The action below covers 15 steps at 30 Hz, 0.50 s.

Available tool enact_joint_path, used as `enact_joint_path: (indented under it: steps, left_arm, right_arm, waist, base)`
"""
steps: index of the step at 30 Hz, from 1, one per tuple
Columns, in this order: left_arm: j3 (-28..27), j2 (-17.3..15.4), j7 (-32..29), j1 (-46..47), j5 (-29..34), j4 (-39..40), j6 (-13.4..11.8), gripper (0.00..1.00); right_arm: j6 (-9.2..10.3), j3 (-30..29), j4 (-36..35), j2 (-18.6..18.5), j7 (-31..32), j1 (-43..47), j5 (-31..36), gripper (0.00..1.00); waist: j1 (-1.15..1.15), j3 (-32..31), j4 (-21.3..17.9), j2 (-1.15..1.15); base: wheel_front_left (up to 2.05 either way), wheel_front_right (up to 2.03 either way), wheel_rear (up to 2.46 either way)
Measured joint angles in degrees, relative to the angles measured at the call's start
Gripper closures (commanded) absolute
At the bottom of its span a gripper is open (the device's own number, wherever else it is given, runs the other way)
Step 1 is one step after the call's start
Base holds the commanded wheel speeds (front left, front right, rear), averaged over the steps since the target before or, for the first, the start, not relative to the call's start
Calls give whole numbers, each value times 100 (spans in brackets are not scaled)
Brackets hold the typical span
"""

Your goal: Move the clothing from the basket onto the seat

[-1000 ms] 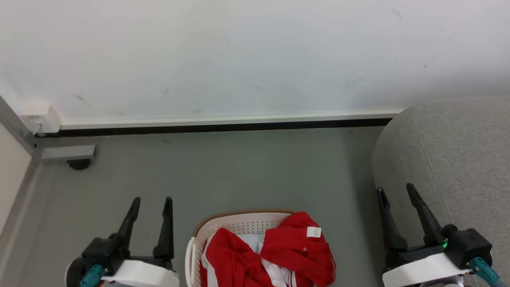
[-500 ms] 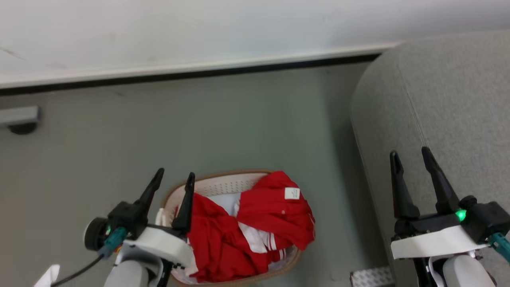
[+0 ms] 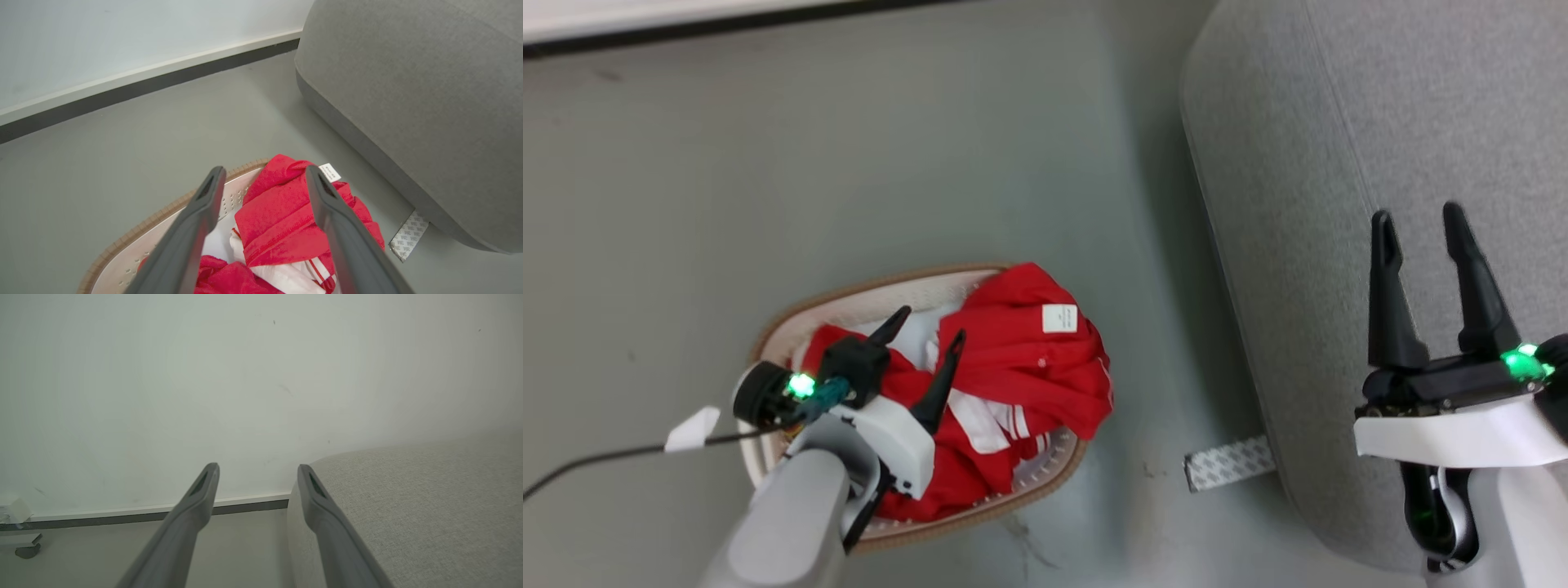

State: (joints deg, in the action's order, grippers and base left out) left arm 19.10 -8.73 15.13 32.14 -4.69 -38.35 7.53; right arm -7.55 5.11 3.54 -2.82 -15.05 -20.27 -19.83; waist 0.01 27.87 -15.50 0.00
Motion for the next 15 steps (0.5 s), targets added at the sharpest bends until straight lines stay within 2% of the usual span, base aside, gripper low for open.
enact_joint_path:
  steps: [15]
  left_arm:
    - [1967, -477, -374, 1728, -641, -1965, 1, 0]
  right_arm:
    - [0, -26, -721, -1, 0, -441, -422, 0]
  waist:
    - [0, 1498, -622, 0]
  base:
    - [0, 0, 0]
